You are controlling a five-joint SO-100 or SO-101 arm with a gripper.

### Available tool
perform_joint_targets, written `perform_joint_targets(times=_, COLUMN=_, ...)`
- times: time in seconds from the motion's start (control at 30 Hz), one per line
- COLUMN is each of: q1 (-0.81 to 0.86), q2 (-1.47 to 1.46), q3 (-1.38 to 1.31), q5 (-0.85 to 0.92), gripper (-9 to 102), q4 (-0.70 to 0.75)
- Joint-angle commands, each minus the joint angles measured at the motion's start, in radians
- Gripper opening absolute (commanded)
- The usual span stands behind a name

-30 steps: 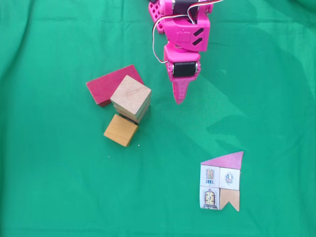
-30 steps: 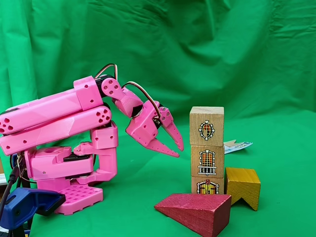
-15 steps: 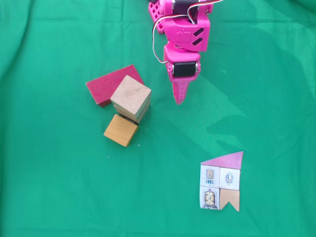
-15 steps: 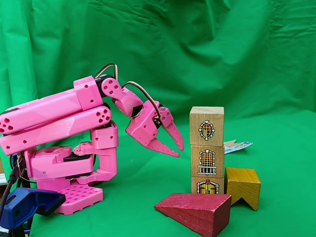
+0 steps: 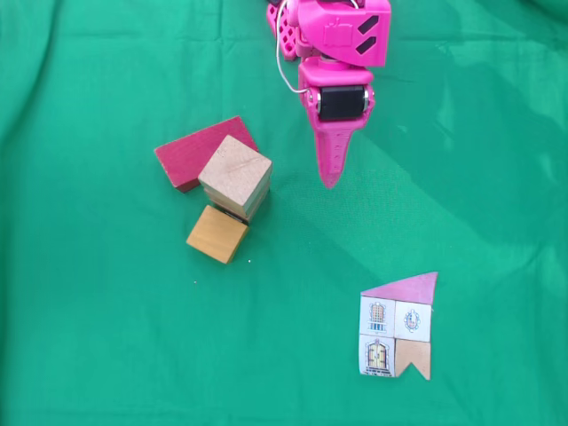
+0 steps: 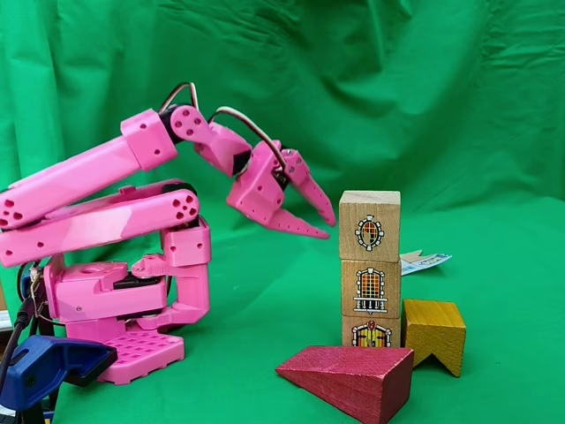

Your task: Grasp some building blocks and build the house on the picture.

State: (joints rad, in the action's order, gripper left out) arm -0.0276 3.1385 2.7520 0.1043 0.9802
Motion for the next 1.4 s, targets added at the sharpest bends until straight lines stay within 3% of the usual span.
perform_joint_targets(times=0.0, q1=-0.006, q2=-0.066, q3=-0.103, q5=0.008, gripper=3, q4=0.005)
perform_joint_targets(times=0.37, q1=-0.057, q2=-0.265, q3=-0.454, q5=0.067, gripper=3, q4=0.005)
perform_joint_targets(times=0.67, q1=-0.052, q2=-0.308, q3=-0.551, q5=0.322, gripper=3, q4=0.003)
perform_joint_targets(times=1.03, q1=-0.005, q2=-0.316, q3=-0.565, q5=0.795, gripper=3, q4=0.005)
perform_joint_targets(times=1.37, q1=0.144, q2=-0.494, q3=-0.683, q5=0.959, gripper=3, q4=0.008)
